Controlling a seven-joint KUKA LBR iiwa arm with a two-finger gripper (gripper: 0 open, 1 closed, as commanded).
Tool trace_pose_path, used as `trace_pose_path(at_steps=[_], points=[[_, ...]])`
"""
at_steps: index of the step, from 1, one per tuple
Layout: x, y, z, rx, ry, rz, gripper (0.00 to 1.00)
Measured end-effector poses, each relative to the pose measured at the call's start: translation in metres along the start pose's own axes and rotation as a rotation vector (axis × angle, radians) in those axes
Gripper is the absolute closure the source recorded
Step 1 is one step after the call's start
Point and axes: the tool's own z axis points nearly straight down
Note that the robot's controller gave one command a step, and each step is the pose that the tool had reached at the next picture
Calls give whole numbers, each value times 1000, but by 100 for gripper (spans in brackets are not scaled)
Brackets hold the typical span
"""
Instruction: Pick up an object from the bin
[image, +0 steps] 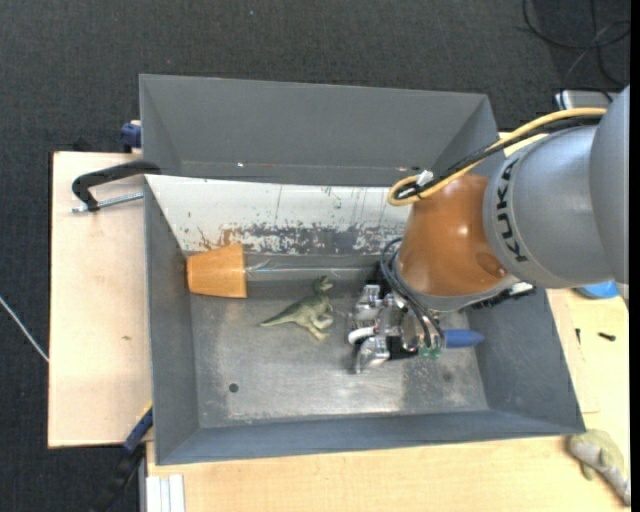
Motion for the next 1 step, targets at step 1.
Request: trace_pose_path(at_steps=[1], points=[[11, 20, -156, 2, 2, -147, 100]])
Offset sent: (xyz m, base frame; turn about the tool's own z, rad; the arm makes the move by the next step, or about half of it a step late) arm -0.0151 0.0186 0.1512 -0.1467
